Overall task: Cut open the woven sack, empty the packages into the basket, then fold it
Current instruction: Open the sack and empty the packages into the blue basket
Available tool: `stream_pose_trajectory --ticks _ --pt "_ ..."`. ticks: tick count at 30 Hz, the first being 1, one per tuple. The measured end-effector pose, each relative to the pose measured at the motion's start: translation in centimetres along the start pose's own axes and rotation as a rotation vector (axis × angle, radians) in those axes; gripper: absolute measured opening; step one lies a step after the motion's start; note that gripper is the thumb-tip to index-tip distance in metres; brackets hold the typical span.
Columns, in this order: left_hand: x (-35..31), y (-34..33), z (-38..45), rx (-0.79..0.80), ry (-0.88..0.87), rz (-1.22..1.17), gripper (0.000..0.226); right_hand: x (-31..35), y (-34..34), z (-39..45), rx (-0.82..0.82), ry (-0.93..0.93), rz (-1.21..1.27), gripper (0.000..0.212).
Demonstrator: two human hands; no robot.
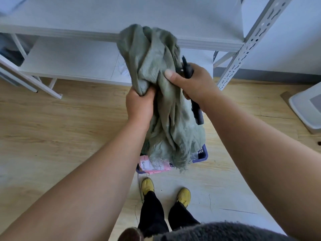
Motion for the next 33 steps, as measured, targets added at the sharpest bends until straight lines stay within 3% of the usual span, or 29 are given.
stream_pose_trajectory --ticks 3,5,10,17,22,29,33 --pt "-2.7 0.2 0.4 -0.065 -0.049 -0.057 0.015 0.6 0.1 -0.8 0.077 0.049 -0.052 0.06" --pt "-4.2 -0.3 -0.3 0.009 -0.085 -0.079 0.02 0.8 0.3 -1.3 0.066 0.096 -0.146 0.062" --pt "-5.8 -1.4 -2.6 0.206 -0.183 -0.1 0.039 1.8 2.8 -2.2 -0.15 0.246 -0.141 0.034" --pt "-8.9 -3.7 -5.7 0.355 -0.291 -0.186 0.053 3.5 6.5 -4.8 -0.353 0.35 -0.115 0.027" --pt "-9.5 -5.7 -7.2 0.474 -0.337 -0.187 0.055 3.6 8.9 -6.6 -0.466 0.362 -0.146 0.034" --pt "-6.3 -3.2 -7.8 0.47 -0.335 -0.149 0.059 1.9 6.5 -8.7 -0.497 0.326 -0.122 0.03" --pt "-6.2 -0.6 -7.6 0.472 -0.362 -0.084 0.046 2.9 5.0 -9.2 -0.501 0.345 -0.094 0.03"
Point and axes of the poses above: each hand's wrist, its own z-axis towards the middle knuckle, its own y-axis out of the back of the hand, x = y × z, the point moved 1 cm from there along z, towards the middle knuckle, and after that the axes turned 15 degrees about z, right-handed, at the moved point
